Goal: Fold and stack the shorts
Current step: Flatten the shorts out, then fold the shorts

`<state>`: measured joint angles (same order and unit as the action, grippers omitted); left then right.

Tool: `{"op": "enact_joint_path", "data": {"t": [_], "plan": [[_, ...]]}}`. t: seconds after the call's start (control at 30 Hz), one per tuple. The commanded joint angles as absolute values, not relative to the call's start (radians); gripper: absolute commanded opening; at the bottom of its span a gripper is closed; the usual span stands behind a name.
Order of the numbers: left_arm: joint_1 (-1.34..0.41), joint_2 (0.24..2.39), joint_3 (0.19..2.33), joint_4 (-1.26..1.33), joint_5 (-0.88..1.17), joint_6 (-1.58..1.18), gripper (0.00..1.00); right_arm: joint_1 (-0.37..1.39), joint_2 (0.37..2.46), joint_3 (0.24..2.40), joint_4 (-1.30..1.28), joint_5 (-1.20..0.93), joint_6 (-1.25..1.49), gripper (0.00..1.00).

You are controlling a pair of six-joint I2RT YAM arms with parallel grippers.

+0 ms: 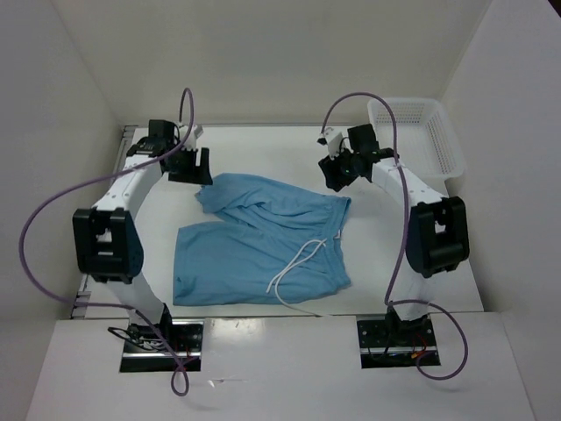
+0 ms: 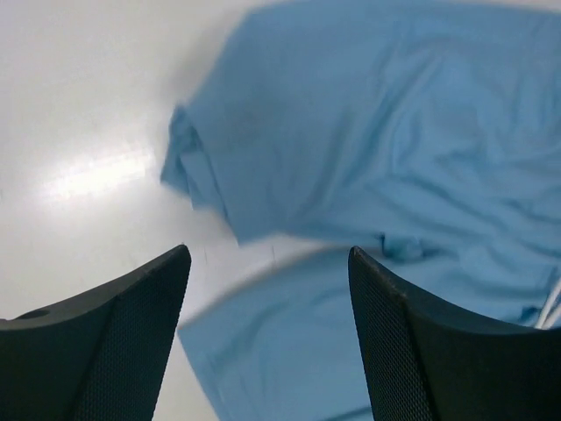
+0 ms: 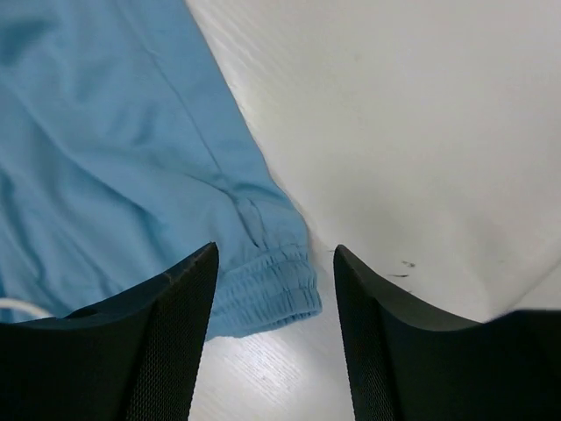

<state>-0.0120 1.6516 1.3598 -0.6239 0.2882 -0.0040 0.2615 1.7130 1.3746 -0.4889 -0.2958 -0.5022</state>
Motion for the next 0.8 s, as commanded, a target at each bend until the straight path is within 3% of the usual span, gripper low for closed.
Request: {"op": "enact_joint_path", "data": {"t": [0.0, 0.13, 0.2, 0.4, 0.5, 0.57, 0.7, 0.77], "plan": [[0.006, 1.834, 1.520, -0.560, 0.365, 0.000, 0.80, 0.244, 1.799, 1.406, -0.430, -0.304, -0.377, 0.60], [0.006, 1.971, 1.626, -0.532, 0.376, 0.000, 0.83, 0.222, 1.870, 1.419, -0.420, -0.304, -0.359, 0.59], [0.006, 2.029, 1.646, -0.532, 0.376, 0.000, 0.84, 0.201, 1.881, 1.404, -0.420, -0.292, -0.348, 0.67], [0.006, 2.137, 1.698, -0.495, 0.339, 0.000, 0.84, 0.161, 1.890, 1.316, -0.420, -0.235, -0.385, 0.71], [0.006, 2.177, 1.732, -0.495, 0.396, 0.000, 0.84, 0.161, 1.890, 1.287, -0.420, -0.198, -0.431, 0.78], [0.006, 2.191, 1.743, -0.495, 0.442, 0.000, 0.82, 0.161, 1.890, 1.273, -0.420, -0.181, -0.442, 0.81], [0.006, 2.200, 1.752, -0.505, 0.476, 0.000, 0.61, 0.152, 1.899, 1.264, -0.440, -0.192, -0.497, 0.83], [-0.003, 2.200, 1.752, -0.505, 0.503, 0.000, 0.51, 0.152, 1.899, 1.273, -0.481, -0.242, -0.518, 0.75]]}}
